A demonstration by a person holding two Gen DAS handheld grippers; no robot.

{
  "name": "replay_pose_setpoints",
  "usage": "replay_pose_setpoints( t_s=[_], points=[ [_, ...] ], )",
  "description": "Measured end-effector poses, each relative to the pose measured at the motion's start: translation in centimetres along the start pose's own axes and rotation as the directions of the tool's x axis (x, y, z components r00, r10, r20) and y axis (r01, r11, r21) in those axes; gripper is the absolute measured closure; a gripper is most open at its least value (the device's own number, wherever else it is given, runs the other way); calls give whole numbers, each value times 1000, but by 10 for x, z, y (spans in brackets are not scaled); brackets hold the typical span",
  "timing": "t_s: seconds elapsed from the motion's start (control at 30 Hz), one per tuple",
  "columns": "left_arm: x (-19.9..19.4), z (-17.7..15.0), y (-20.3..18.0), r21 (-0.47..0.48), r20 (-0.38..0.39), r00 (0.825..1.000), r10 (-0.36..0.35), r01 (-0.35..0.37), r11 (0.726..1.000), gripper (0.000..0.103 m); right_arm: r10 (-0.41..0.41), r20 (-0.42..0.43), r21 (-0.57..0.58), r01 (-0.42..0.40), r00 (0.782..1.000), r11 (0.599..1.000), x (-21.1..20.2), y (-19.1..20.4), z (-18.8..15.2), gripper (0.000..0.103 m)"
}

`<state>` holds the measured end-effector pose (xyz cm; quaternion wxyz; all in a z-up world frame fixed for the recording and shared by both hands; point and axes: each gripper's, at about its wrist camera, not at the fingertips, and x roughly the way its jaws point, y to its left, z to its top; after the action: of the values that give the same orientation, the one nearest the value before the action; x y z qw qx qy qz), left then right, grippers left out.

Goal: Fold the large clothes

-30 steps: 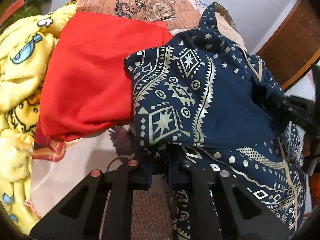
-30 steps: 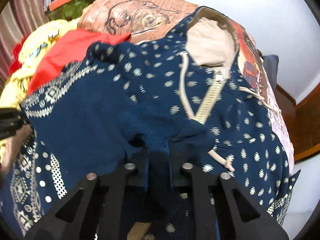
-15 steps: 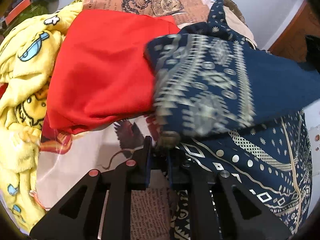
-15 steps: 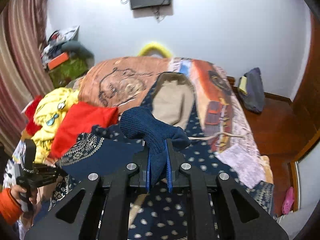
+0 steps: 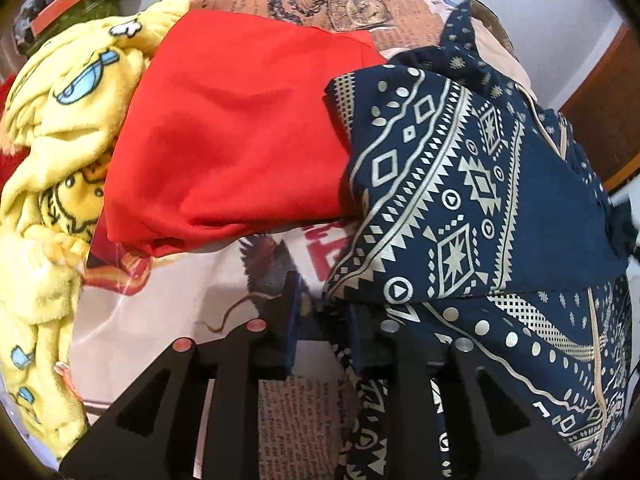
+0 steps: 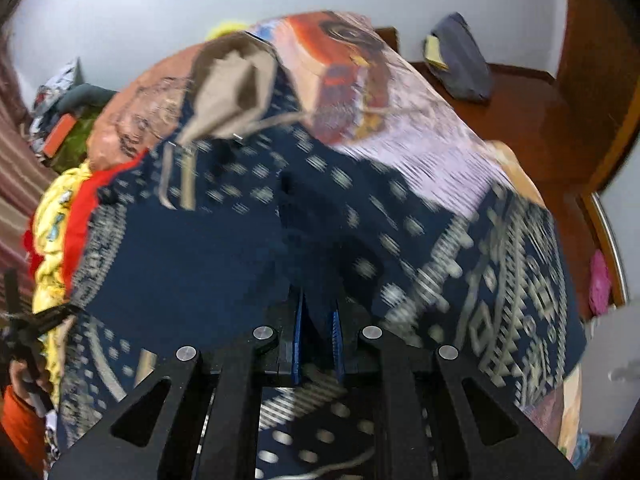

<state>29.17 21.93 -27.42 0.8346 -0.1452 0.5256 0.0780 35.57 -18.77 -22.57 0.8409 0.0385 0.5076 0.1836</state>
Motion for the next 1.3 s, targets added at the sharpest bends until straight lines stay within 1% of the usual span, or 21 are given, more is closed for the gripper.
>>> replay_pose_setpoints(
  t_s=[0.07,0.2,0.3,0.37,0.5,0.53,0.6,0.67,0.7,0.73,0.77,0.8,0.83,0.87,0.9,0.93,1.0,1.07,1.13,1.2,1.3],
  points=[
    [0,0,2,-6,1,1000,6,-6,1000,75,2,-18,20,-2,1000,1000,0,-9,-8,92],
    [-1,-1,2,-2,10,999,32,-32,999,68,22,-19,48,-21,1000,999,-8,-23,-18,92],
    [-5,-5,3,10,8,999,50,-51,999,67,1,-19,21,0,1000,1000,-15,-18,-19,92],
    [-9,-7,2,31,3,998,57,-58,998,67,-15,-13,-5,15,1000,1000,-21,-14,-19,92],
    [-25,-14,-5,116,8,997,83,-83,990,67,-40,26,-59,42,999,997,-39,-6,-16,91],
    [-32,-16,-7,139,14,996,93,-94,986,67,-50,36,-69,53,998,996,-43,-4,-14,89],
    [-44,-18,-10,174,26,995,95,-98,980,67,-76,70,-82,82,995,993,-56,-3,-11,82],
    [-60,-17,-15,198,47,995,90,-98,975,66,-89,118,-80,99,989,992,-71,-3,-9,59],
    [-68,-16,-17,207,61,994,86,-97,974,66,-98,149,-76,110,984,991,-79,-3,-7,53],
    [-78,-13,-21,215,80,994,81,-96,972,66,-107,175,-72,121,979,990,-86,-5,-6,45],
    [-85,-11,-24,220,96,992,76,-96,971,64,-115,200,-66,131,973,989,-94,-6,-5,39],
    [-94,-7,-28,226,116,991,69,-94,970,59,-121,215,-60,137,969,989,-100,-7,-3,35],
    [-103,-3,-34,230,142,988,58,-90,969,56,-127,232,-50,142,964,989,-107,-8,-2,29],
    [-108,4,-41,235,160,986,48,-85,968,51,-131,254,-33,144,958,989,-115,-12,-1,25],
    [-117,10,-49,241,185,982,29,-74,968,46,-135,272,-20,146,953,989,-122,-16,-1,23],
    [-121,13,-56,245,199,980,17,-67,967,43,-142,284,-9,150,948,989,-127,-18,0,21],
    [-130,22,-71,250,227,974,-9,-49,967,31,-156,297,11,160,942,987,-134,-26,0,20],
    [-133,33,-88,253,247,968,-37,-27,967,21,-170,294,27,170,940,985,-137,-34,-2,19],
    [-131,41,-103,261,251,966,-54,-13,965,19,-190,277,57,181,942,982,-135,-49,-6,19],
    [-124,47,-118,274,233,970,-70,4,962,19,-198,243,88,182,950,979,-129,-63,-9,19],
    [-103,52,-147,297,184,977,-105,47,954,19,-177,174,158,150,969,976,-111,-92,-18,19]
  ],
)
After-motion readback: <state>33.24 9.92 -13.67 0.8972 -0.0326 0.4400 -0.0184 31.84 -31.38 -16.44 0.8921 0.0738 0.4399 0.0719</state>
